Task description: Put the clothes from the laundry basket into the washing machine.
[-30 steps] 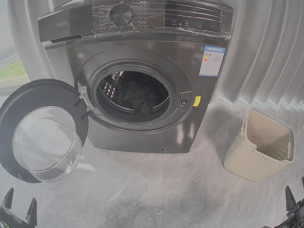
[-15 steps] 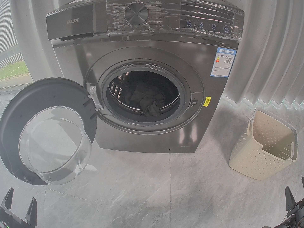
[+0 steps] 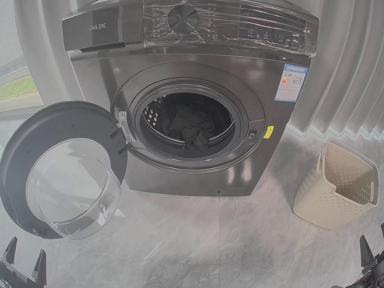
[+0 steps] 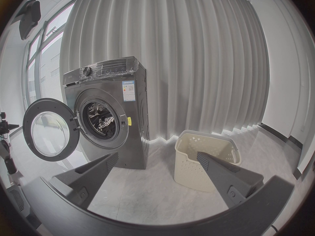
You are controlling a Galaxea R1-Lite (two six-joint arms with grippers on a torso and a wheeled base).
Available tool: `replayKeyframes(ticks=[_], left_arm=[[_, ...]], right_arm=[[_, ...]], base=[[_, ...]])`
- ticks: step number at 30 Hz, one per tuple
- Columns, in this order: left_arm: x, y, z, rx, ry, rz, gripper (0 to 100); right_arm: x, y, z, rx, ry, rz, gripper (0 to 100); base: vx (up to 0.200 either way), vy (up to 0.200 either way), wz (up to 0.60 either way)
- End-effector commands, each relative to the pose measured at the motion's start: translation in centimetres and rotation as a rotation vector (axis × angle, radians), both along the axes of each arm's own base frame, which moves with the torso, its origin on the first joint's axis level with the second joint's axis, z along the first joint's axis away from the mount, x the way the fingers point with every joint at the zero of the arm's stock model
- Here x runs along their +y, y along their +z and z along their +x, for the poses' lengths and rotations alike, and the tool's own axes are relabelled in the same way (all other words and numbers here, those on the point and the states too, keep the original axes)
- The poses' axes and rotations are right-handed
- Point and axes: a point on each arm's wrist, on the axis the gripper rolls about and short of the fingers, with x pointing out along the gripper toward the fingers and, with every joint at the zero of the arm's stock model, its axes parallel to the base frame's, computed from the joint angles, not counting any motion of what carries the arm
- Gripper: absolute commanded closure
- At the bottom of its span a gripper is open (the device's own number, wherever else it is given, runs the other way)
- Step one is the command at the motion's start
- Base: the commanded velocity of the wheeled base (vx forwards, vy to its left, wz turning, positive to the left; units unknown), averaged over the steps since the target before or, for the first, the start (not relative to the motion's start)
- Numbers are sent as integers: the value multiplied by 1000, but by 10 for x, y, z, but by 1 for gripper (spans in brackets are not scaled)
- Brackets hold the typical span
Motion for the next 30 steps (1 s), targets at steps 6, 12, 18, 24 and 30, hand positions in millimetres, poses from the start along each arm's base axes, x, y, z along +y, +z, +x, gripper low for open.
replayKeyframes(ticks=[6, 12, 18, 24, 30], left_arm=[[0, -5, 0, 6, 2, 1, 0], [0, -5, 0, 6, 2, 3, 0], [0, -5, 0, 6, 4, 4, 0], [0, -5, 0, 7, 4, 7, 0], [0, -5, 0, 7, 4, 7, 0]], right_arm=[[0, -5, 0, 6, 3, 1, 0], [0, -5, 0, 3, 11, -4, 0], [2, 69, -21, -266, 140, 3, 0], [9, 106, 28, -6, 493, 101, 0], [43, 120, 105, 253, 893, 132, 0]], base=[[100, 0, 0], [0, 0, 0], [0, 0, 0], [0, 0, 0], [0, 0, 0]])
